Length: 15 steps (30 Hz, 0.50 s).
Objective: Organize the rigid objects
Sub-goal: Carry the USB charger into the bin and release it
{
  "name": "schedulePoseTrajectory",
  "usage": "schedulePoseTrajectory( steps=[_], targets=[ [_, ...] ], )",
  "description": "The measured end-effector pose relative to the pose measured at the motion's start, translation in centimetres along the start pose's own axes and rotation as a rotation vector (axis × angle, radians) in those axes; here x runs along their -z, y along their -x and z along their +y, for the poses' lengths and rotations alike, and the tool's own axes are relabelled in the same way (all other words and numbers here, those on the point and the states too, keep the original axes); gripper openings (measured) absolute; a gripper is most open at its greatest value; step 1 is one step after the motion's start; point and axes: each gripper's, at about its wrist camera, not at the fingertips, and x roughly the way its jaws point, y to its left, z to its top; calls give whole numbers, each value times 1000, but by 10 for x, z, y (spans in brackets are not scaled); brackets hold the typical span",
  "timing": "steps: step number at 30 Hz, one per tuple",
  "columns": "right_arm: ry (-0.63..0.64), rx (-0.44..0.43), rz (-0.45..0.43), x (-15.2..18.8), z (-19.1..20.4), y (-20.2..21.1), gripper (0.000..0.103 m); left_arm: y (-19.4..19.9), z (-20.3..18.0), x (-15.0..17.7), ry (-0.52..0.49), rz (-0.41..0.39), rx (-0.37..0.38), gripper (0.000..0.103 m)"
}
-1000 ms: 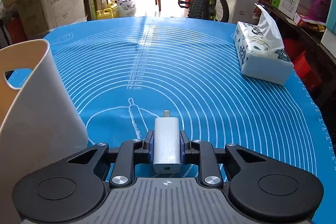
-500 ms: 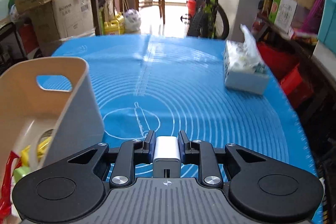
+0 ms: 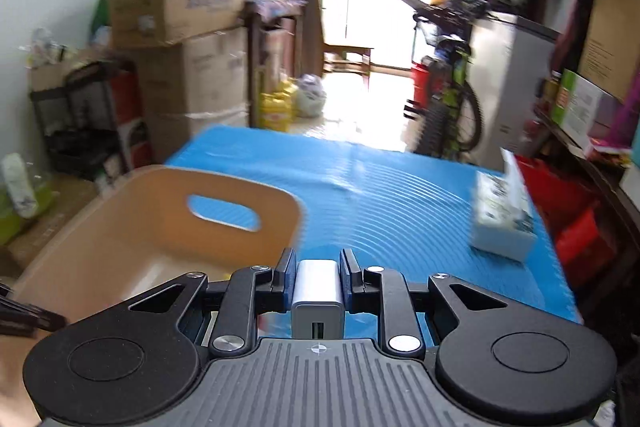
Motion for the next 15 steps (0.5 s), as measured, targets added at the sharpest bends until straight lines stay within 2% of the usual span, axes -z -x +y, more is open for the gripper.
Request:
schedulePoseTrajectory(
  steps=[8, 15],
  targets=[
    [25, -109, -21, -4, 53, 0, 32, 1, 1, 0, 0, -1, 2, 4],
    [47, -177, 67, 11, 85, -17, 32, 0, 3, 0, -1, -3, 3, 3]
  ],
)
